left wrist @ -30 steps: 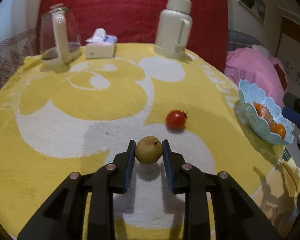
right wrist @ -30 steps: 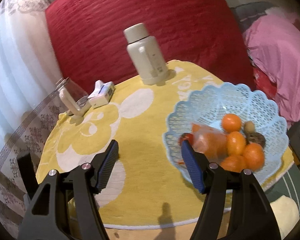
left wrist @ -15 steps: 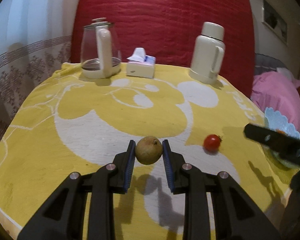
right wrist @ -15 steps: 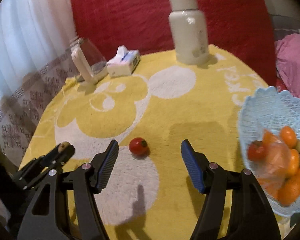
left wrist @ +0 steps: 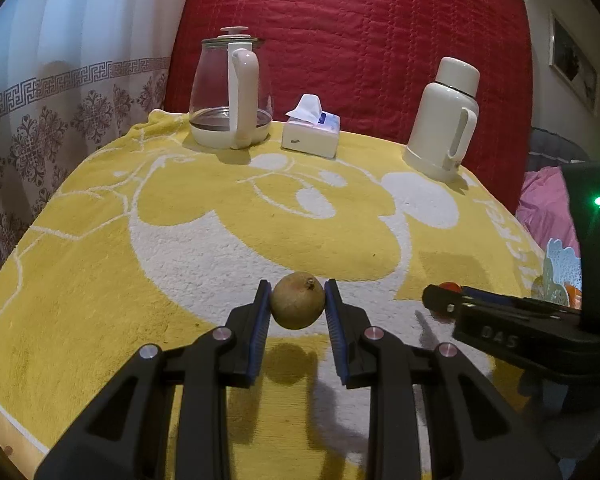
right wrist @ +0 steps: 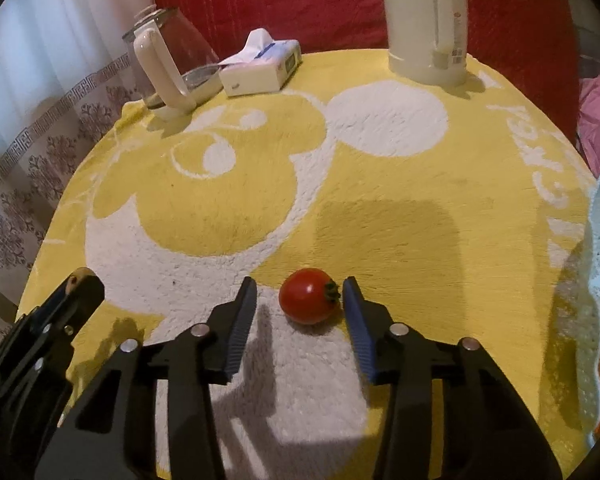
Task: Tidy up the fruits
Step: 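Grasp the small cherry tomato with the right gripper while the left holds the kiwi, then carry the cherry tomato into the blue basket and open the right gripper while the left holds the kiwi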
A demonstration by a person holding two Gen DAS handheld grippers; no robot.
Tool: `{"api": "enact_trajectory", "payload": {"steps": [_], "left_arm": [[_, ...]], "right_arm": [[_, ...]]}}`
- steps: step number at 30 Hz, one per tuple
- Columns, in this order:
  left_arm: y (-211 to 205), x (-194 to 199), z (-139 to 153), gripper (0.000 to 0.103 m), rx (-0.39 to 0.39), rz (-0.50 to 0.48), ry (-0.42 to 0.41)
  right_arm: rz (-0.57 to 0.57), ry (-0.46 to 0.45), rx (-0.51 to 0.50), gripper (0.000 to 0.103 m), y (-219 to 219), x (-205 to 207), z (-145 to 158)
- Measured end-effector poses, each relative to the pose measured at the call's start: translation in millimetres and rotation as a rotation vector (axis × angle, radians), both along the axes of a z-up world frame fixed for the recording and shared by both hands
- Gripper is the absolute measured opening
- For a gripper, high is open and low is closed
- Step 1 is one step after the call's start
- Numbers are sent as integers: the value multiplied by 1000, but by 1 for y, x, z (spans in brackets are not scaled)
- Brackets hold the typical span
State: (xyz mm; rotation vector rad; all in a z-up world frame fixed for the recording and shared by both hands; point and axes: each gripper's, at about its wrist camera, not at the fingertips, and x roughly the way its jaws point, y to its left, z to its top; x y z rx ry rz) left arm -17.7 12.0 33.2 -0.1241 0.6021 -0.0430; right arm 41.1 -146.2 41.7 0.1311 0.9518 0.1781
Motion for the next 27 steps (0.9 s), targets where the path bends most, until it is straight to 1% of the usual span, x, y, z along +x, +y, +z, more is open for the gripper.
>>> {"api": "enact_trajectory", "payload": {"steps": [7,13,17,21,27], "left_arm": [[0,0,-1,27,-4,-10,2],[0,1,-1,27,-2,-16,2],[0,1,-1,27,-2,-16,1],[-1,0,-1,27,-2,-16,-1],[-1,0,-1,27,-3,-14,-3]], "right_arm": [[-8,12,-25,31,1,8,-4],[-3,4,-47,31,3,6,-3],[-5,-3,-31,31,1,1,1],[-15,-32,-13,31,-5,-7,13],[-49,-97,14,31,-22,-22,41]]}}
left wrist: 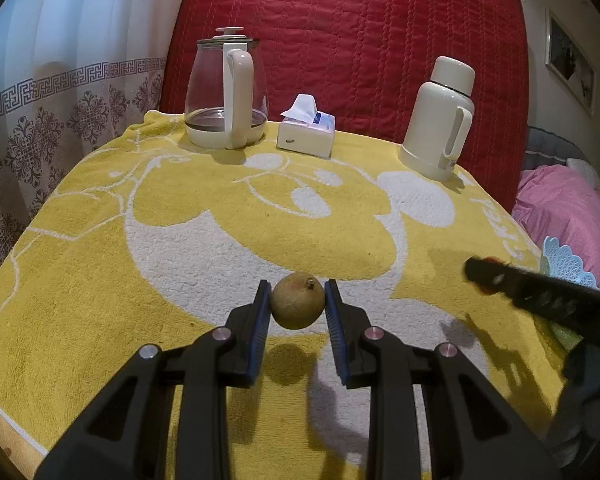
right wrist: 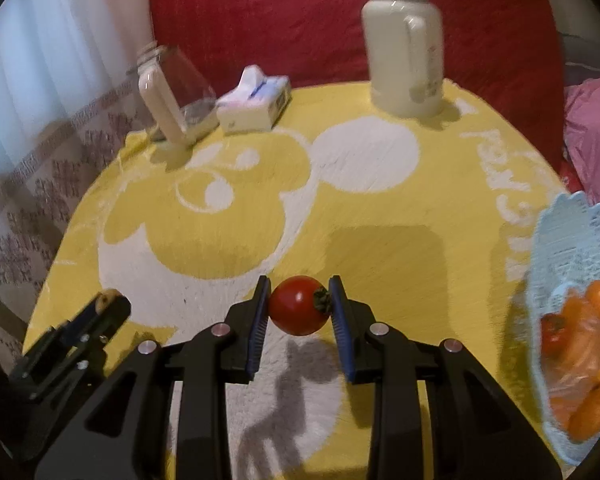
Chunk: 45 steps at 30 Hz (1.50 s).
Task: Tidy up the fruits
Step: 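Carry the cherry tomato into the blue basket and open the right gripper while the left holds the kiwi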
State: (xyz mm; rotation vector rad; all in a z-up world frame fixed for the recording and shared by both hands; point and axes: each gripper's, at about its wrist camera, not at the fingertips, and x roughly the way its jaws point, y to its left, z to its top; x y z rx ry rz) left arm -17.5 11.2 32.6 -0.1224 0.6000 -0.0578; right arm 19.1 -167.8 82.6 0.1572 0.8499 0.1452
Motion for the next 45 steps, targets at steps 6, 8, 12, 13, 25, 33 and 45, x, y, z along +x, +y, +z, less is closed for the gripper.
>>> {"api": "enact_trajectory", "payload": {"steps": [6,8,12,13,25,33,45], "left_arm": [[0,0,1,27,0,0,-3],[0,-1,1,27,0,0,-5],[0,-1,1,27,0,0,-5],[0,-1,1,27,1,0,-6],[-1,-1,1,27,2,0,-8],[0,1,0,27,-3,0,0],[0,2,-1,27,-5,0,8]], "right_arm": [[-64,-65,12,31,-30,-16,27],[-89,-81,11,31,-41,-20,34],[-151,-108,-1,31,-67,-27,45],[-172,-113,-4,31,-76,-29,47],[-370,-67,38,31,-160,-35,31],[-435,9,86,31,-187,-21,9],[-477,-5,134,44,-199,-32,12]]}}
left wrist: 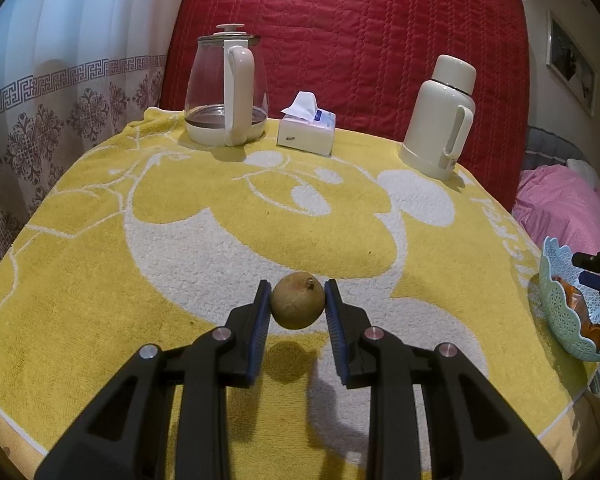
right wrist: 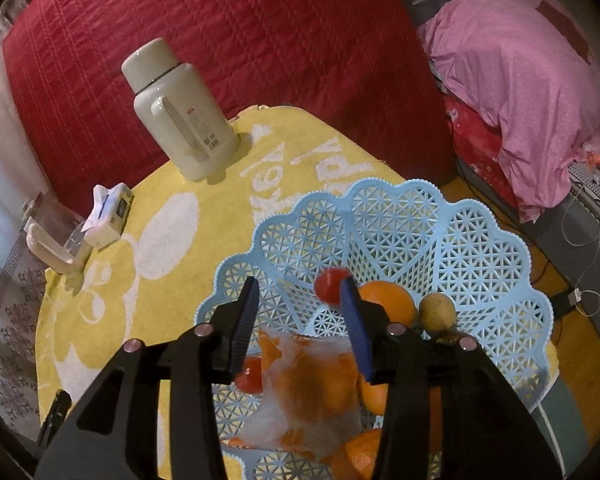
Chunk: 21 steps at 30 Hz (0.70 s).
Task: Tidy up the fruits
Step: 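Carry the cherry tomato into the blue basket and open the right gripper while the left holds the kiwi, then carry the kiwi into the blue basket and open the left gripper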
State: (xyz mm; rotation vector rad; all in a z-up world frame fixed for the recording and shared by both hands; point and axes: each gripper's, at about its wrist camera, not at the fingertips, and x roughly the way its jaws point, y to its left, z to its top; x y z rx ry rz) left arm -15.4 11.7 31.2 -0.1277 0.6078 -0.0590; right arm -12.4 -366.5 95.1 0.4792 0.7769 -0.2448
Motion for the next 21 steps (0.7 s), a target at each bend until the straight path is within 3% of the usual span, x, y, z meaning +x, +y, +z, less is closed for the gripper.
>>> {"api": "enact_trajectory", "payload": {"steps": [5,8,14,21], "left_arm": [[0,0,0,27,0,0,1],[0,0,0,27,0,0,3],[1,10,0,27,-49,-20,58],[-26,2,26,27,-51,-102,4]], "right_arm": [[-3,-44,-2,45,3,-14,12],[-10,-74,-18,55,5,-27,20],[-35,-109,-99,63,4,-57,28],[-73,-148,-156,63,-2,-82,32]]}}
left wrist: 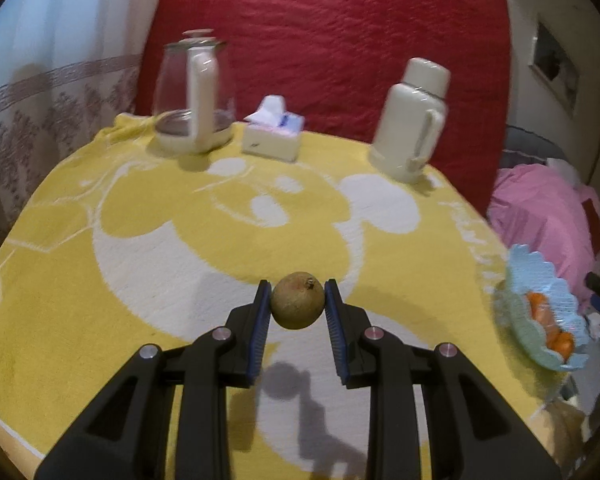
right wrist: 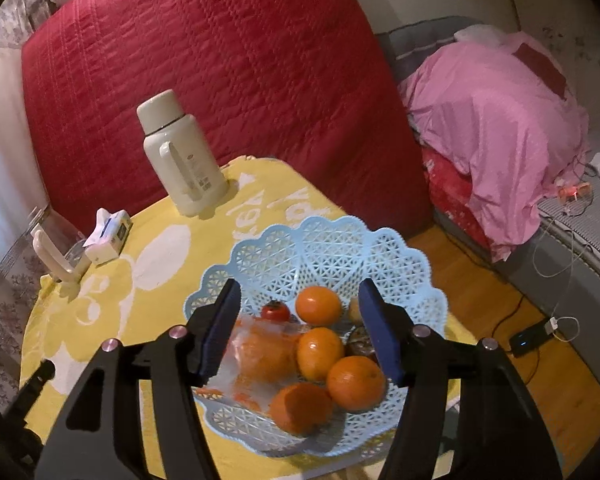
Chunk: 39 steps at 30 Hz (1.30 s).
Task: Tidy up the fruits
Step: 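Carry the kiwi into the blue basket and open the left gripper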
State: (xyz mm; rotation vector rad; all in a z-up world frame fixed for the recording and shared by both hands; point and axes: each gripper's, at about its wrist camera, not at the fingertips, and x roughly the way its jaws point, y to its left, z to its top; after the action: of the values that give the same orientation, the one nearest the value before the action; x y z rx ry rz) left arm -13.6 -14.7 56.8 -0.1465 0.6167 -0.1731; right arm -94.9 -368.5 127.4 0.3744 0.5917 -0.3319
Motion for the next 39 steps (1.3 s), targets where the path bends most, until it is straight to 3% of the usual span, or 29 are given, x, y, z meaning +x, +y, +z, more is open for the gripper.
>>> {"api": "enact_trajectory", "payload": {"steps": [3,6,18,29,39], "left_arm": [[-13,0,11,27,-10,-44,-12],[-29,1,20,27,-15,-91,-19],[-125,17,43,27,-25,-356,16],[-206,37,37,27,26,-526,48],[-246,48,11,28,87,-575,60]], "right_arm": [[-10,-20,-17,63,-1,-7,2],[-17,-45,-15,71,-5,-14,3],[-94,-70,38,71,-39,-25,-4],[-73,-41,76,71,-44,-20,-16],[-72,-55,89,71,-50,-21,-11]]}}
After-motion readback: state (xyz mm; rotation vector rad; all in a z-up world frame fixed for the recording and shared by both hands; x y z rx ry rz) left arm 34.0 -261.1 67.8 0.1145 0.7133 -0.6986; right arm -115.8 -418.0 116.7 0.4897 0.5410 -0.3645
